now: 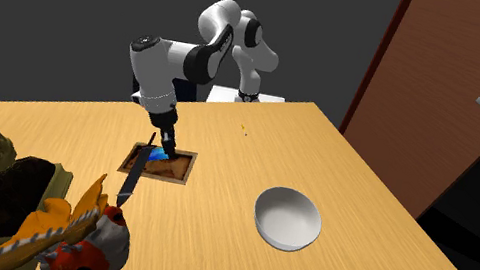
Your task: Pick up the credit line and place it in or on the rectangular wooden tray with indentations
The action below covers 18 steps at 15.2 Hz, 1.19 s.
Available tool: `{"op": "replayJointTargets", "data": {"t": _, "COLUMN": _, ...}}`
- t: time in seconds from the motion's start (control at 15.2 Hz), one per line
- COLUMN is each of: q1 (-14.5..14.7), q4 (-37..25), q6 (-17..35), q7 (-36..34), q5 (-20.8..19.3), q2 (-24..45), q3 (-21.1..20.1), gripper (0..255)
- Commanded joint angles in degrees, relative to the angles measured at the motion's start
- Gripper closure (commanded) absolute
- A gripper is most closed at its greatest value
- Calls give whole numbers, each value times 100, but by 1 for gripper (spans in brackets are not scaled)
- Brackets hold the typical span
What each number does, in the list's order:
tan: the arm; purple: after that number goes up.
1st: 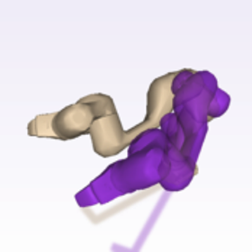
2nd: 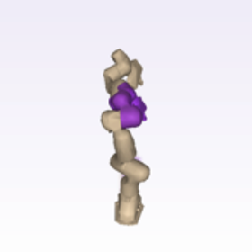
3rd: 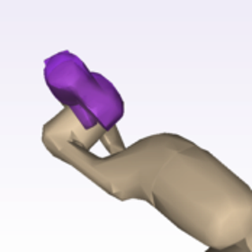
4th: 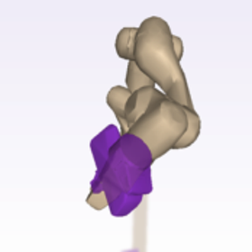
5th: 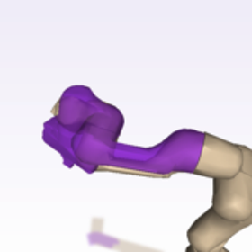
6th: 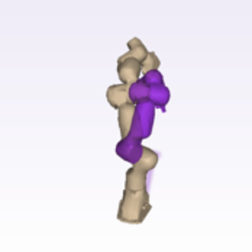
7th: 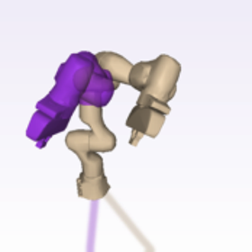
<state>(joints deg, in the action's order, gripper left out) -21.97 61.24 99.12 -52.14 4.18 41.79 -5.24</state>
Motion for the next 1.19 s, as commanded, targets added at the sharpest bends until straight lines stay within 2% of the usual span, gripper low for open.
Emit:
{"op": "replayJointTargets", "data": {"t": 0.0, "q1": -13, "q4": 145, "q6": 142, "q7": 26, "q5": 3, "q2": -2, "q3": 3, "gripper": 255}}
{"op": "replayJointTargets", "data": {"t": 0.46, "q1": -13, "q4": 145, "q6": 142, "q7": 26, "q5": 3, "q2": -2, "q3": 3, "gripper": 255}}
{"op": "replayJointTargets", "data": {"t": 0.53, "q1": -13, "q4": 145, "q6": 143, "q7": 26, "q5": 3, "q2": -2, "q3": 3, "gripper": 0}}
{"op": "replayJointTargets", "data": {"t": 0.86, "q1": -13, "q4": 145, "q6": 142, "q7": 26, "q5": 3, "q2": -2, "q3": 3, "gripper": 0}}
{"op": "replayJointTargets", "data": {"t": 1.12, "q1": -31, "q4": -874, "q6": -704, "q7": -5, "q5": -14, "q2": 171, "q3": 9, "gripper": 0}}
